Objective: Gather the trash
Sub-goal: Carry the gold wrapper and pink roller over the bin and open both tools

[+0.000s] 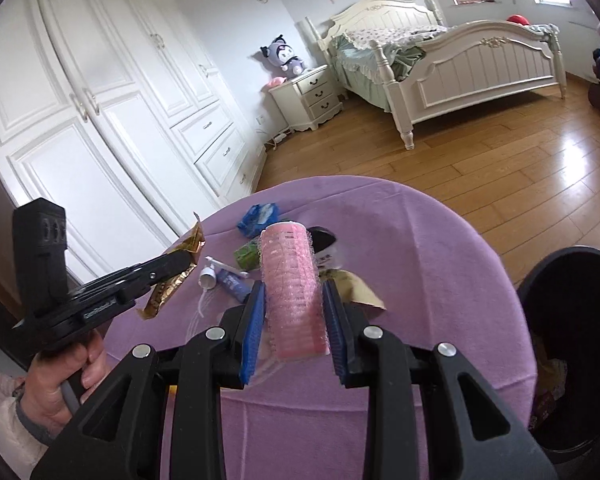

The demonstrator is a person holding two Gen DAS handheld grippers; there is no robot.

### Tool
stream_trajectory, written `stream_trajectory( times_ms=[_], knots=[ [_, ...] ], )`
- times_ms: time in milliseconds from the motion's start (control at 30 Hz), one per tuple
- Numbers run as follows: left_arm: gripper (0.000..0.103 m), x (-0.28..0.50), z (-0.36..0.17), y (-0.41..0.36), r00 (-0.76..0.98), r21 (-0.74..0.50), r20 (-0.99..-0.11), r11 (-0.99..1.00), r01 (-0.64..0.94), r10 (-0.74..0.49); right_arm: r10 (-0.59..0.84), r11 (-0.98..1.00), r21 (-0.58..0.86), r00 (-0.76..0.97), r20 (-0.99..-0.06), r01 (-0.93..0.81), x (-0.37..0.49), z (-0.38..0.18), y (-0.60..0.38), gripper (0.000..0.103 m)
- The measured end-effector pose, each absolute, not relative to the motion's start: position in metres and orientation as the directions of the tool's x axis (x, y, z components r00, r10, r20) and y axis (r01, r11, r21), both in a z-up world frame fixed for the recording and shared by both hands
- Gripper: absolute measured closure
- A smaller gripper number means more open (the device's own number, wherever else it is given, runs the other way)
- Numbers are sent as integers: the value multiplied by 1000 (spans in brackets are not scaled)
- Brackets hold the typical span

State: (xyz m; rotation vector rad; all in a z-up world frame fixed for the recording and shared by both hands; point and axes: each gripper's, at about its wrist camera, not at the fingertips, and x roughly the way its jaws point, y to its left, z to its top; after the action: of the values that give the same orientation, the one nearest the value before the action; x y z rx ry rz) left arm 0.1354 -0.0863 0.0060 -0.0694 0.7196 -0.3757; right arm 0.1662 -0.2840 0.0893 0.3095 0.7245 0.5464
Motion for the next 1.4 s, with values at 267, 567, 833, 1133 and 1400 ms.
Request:
stream_trajectory(
  times_ms=[267,567,833,1133,1400],
  knots=[
    [93,127,1,-220,604,-191,-615,839,510,-507,459,862,465,699,-548,-201,161,75,-371,74],
    [93,135,-25,-312,495,-226,-645,764,604,-582,356,862,507,740,-571,-23,160,46,-453,74],
    [93,148,-52,-357,422,-252,-690,742,621,-587,330,833,549,740,-586,64,158,18,-494,74],
    [93,154,-63,-379,395,-244,-718,739,628,-573,329,814,572,729,-600,103,149,-5,-525,74],
    [60,156,-67,-392,406,-216,-735,755,618,-543,342,794,594,711,-614,130,149,-17,-538,52]
  ],
)
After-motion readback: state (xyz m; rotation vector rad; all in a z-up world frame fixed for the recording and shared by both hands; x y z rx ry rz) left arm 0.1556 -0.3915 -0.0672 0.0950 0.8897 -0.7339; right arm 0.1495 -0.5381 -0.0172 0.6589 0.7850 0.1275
